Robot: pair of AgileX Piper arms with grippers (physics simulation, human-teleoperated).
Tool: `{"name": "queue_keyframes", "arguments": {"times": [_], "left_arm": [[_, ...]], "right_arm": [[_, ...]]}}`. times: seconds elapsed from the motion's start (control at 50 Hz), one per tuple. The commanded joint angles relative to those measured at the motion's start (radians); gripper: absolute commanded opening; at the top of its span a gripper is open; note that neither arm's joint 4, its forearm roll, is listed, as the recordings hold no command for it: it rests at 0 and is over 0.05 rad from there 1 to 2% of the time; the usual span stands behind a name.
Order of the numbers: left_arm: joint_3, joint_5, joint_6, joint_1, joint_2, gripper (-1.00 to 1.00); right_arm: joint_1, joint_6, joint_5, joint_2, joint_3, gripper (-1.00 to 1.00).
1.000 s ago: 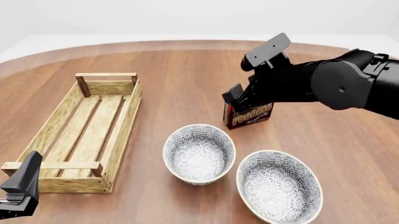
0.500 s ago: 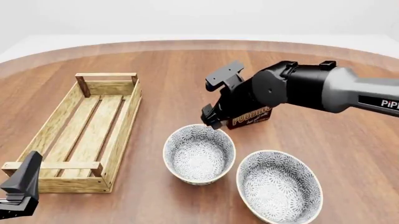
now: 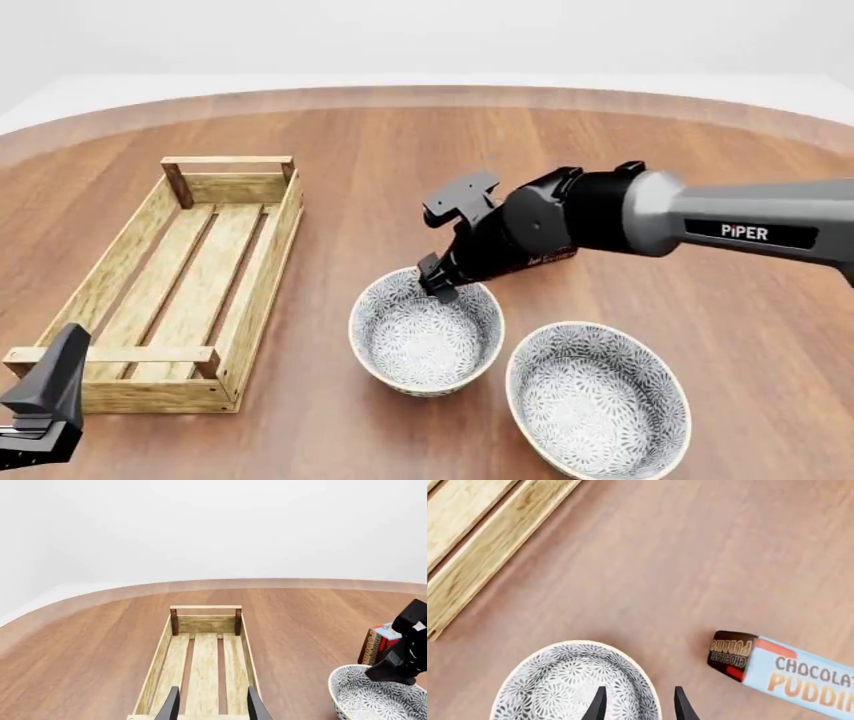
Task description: Stack the left bowl on the right bowl and place them in the tray.
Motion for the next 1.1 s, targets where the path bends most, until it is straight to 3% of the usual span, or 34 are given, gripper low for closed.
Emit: {"name": "queue_keyframes", "arguments": {"times": [0.02,0.76,0.78,0.9,0.94,1.0,1.1], "left_arm": [[0.0,0.0,0.0,0.001,0.0,1.0],[0.0,0.0,0.001,0.002,0.0,1.0],[0.0,0.0,0.0,0.002,0.0,1.0],[0.0,0.0,0.0,0.002,0.0,1.0],[0.0,0.0,0.0,0.002,0.0,1.0],[0.0,0.0,0.0,0.002,0.0,1.0],[0.0,0.0,0.0,0.003,0.0,1.0]], "right_arm": [[0.014,0.023,-0.039,0.046,0.031,1.0],[-0.001,0.05,-0.119,0.119,0.084,1.0],[-0.017,0.035,-0.121,0.12,0.082,-1.0],[-0.011,0.006,-0.114,0.104,0.082,-1.0],[-0.024,-0.027,-0.114,0.09,0.083,-1.0],[-0.059,-0.132,-0.131,0.057,0.094,-1.0],[-0.072,-0.181,-0.125,0.004,0.108,-1.0]]}}
